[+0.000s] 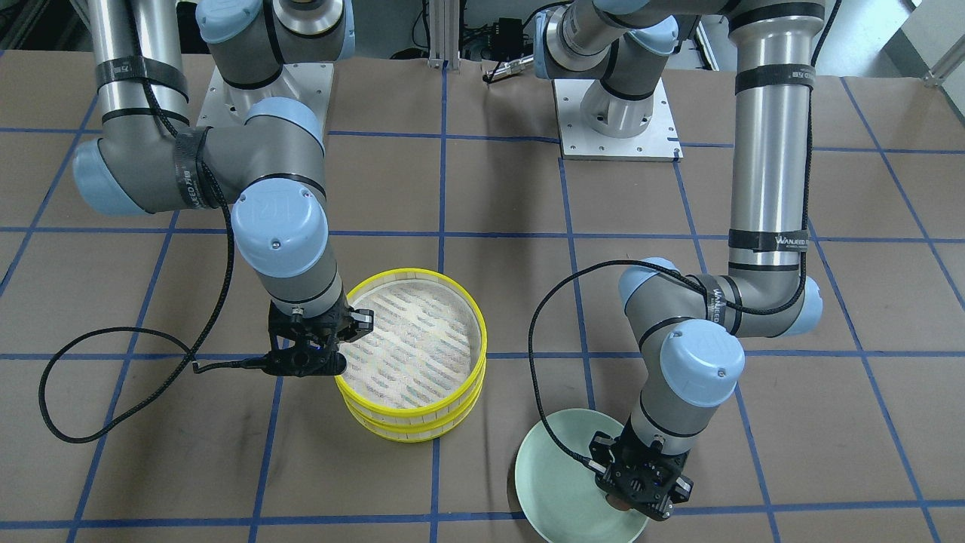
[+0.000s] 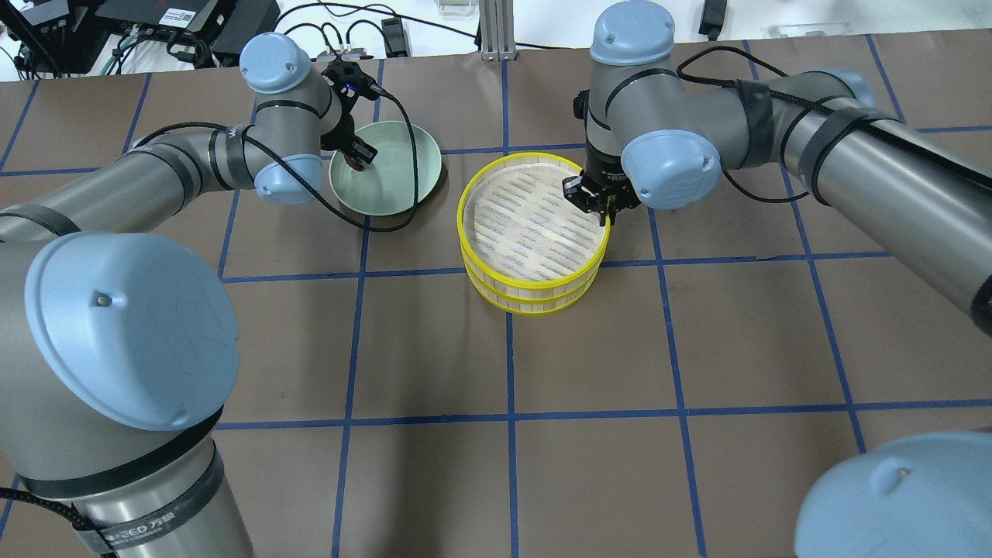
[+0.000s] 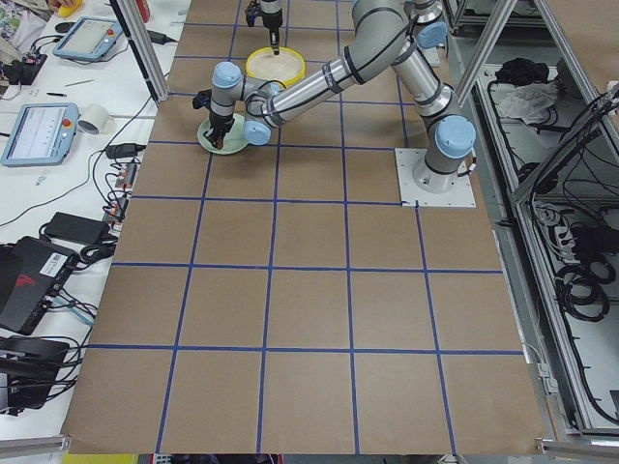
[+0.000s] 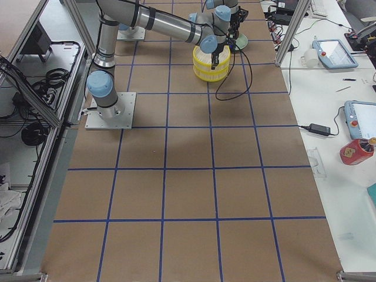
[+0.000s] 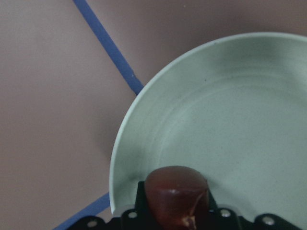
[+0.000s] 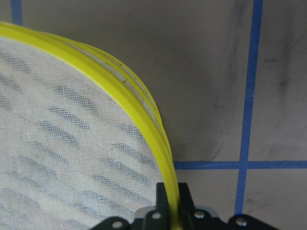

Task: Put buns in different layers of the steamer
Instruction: 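Restack top tier with right gripper while left gripper grasps the brown bun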

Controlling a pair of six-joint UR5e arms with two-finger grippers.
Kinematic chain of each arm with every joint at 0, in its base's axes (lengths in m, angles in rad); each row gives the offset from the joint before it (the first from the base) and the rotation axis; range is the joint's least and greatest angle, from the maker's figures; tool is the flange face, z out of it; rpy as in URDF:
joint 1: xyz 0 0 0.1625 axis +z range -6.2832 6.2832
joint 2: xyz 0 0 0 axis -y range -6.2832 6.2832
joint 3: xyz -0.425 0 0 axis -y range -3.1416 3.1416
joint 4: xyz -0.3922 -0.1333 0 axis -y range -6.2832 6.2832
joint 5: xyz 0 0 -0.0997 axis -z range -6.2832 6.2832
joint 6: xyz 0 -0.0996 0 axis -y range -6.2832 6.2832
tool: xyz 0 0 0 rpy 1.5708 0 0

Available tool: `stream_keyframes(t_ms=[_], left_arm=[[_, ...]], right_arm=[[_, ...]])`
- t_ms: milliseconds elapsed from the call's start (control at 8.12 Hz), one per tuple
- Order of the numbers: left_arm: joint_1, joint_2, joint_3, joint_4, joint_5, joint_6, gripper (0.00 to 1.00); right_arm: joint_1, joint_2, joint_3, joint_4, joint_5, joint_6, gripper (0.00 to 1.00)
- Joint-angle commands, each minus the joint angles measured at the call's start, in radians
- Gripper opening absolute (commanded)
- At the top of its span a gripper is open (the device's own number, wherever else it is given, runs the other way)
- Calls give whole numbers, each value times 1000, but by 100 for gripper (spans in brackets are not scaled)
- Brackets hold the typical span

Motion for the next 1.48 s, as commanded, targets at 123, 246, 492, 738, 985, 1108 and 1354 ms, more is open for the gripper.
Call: stream_keyframes(t_ms=[123, 246, 492, 738, 985, 1108, 1354], left_arm=[[0, 46, 1, -21, -62, -5, 0], [-2, 57, -1, -35, -63, -8, 0], [-2, 91, -1, -98, -65, -12, 0], [-8, 111, -5, -127, -71, -77, 0], [-17, 157, -7, -201, -144, -167, 0], [-34, 178, -7, -221, -145, -205, 0], [-112, 232, -10, -247, -143, -343, 0]], right_arm=[[0, 2, 1, -19, 5, 21, 11], [0, 5, 1, -19, 7, 23, 11], [0, 6, 1, -19, 10, 23, 20], [0, 6, 1, -17, 9, 21, 100], [-5, -17, -2, -14, 4, 16, 100], [-11, -55, -2, -13, -1, 6, 100], [-49, -124, -2, 7, 5, 3, 100]])
